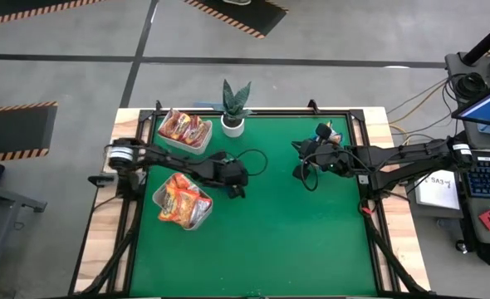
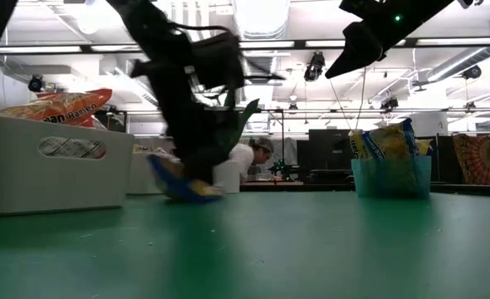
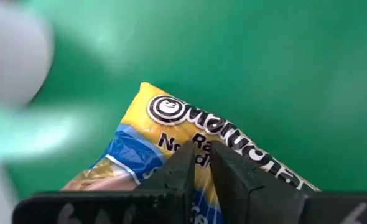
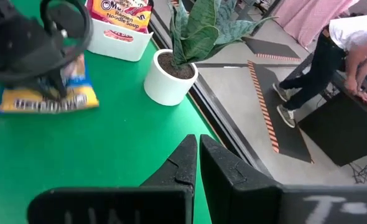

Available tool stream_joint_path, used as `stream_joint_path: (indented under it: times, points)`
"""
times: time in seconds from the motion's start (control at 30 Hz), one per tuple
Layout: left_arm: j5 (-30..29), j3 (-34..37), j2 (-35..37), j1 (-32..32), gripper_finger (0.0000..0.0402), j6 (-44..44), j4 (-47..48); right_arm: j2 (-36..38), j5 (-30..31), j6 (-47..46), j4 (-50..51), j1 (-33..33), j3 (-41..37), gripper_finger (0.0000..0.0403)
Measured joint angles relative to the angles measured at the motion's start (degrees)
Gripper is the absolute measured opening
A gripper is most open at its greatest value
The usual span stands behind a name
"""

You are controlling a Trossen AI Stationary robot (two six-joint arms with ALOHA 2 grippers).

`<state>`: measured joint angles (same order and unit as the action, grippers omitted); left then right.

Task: Sort Maruchan noodles
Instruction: Put the blue noodle pack into the blue bin

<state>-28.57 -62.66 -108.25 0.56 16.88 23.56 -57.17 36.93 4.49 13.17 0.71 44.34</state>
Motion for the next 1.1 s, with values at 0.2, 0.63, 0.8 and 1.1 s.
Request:
stream_joint_path:
  times: [0.2, 0.63, 0.8, 1.1]
  points:
    - [7.6, -12.19, -4.99, -1.5, 0.0038, -11.86, -1.09, 0.0, -0.18, -3.23, 0.13, 0.0, 0.0, 0.0009]
    - [21.85, -9.34, 5.92, -4.37, 0.0038, -29.02, 1.82, -0.54, -28.57, -33.56, 13.6, 4.02, 0.0, 0.0009]
    - [17.13, -1.54, 12.3, -3.97, 0.0038, -27.55, 0.81, -2.32, -28.62, -45.72, 19.37, 8.18, -0.09, 0.0009]
    - [15.03, 8.67, 17.31, -3.89, 0.0038, -24.93, -6.82, -7.72, -28.68, -61.04, 20.31, 12.31, -0.11, 0.001]
